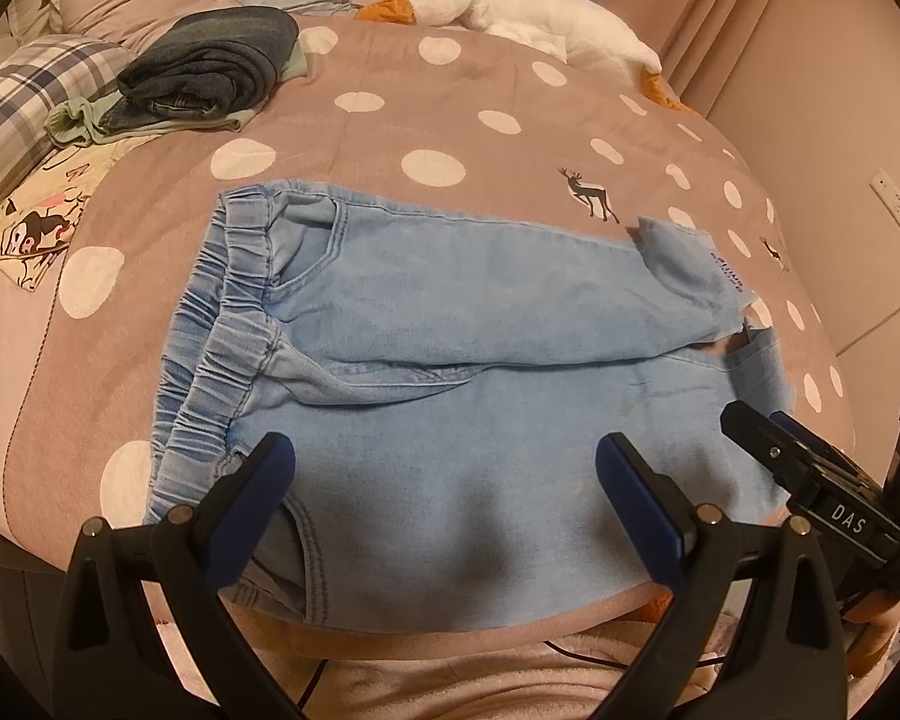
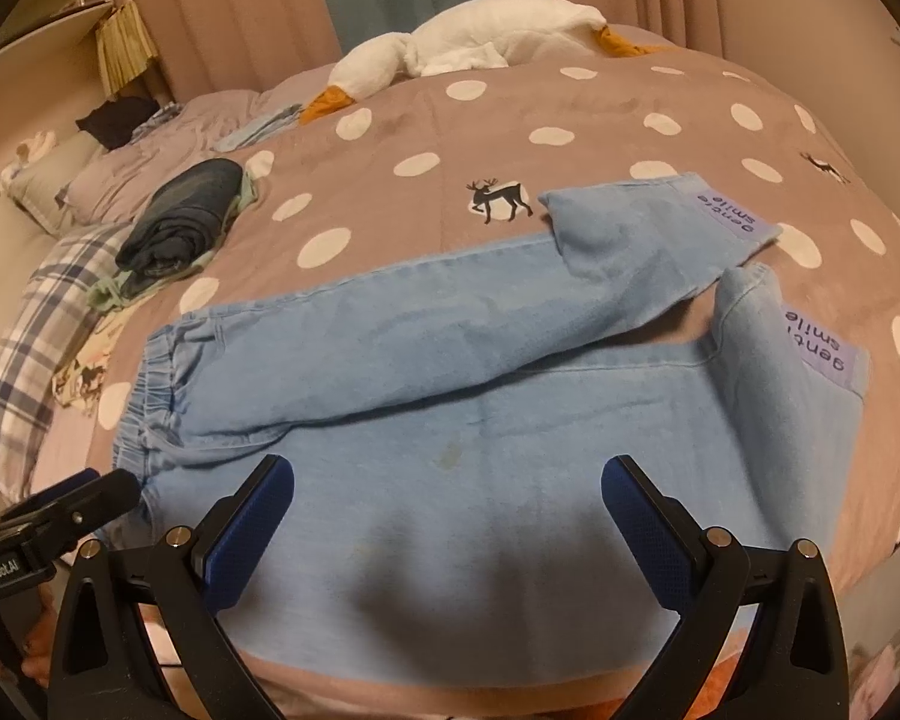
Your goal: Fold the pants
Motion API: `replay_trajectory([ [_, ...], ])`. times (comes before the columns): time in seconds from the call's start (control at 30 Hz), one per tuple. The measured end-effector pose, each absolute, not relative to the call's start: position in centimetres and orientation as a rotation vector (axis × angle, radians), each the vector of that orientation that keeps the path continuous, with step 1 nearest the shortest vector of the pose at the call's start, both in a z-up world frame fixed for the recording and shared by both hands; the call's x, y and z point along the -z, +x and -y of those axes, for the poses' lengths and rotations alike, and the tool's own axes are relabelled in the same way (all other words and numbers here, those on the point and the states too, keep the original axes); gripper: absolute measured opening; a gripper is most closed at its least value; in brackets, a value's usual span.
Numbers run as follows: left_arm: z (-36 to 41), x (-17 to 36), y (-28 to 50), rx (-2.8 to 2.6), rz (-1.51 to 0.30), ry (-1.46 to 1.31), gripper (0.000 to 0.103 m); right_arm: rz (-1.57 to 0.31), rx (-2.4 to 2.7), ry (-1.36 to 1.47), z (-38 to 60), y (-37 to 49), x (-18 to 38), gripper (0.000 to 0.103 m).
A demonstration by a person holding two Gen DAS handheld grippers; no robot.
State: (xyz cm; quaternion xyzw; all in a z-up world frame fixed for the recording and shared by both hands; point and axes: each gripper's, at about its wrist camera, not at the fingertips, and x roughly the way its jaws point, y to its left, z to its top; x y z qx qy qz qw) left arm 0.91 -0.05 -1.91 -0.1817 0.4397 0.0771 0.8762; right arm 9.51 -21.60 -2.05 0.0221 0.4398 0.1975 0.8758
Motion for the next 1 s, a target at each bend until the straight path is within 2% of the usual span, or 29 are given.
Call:
replay_trajectory([
  [0.8, 0.1, 2.8, 1.6, -0.162, -0.96, -0.377, 0.1, -0.936, -0.399, 0.065, 22.1, 9.9, 2.5, 0.103],
  [1.0, -2.4, 3.1, 0.6, -0.232, -0.936, -0.416, 0.1, -0.927, -0.353, 0.123, 24.8, 10.5, 2.1, 0.102],
])
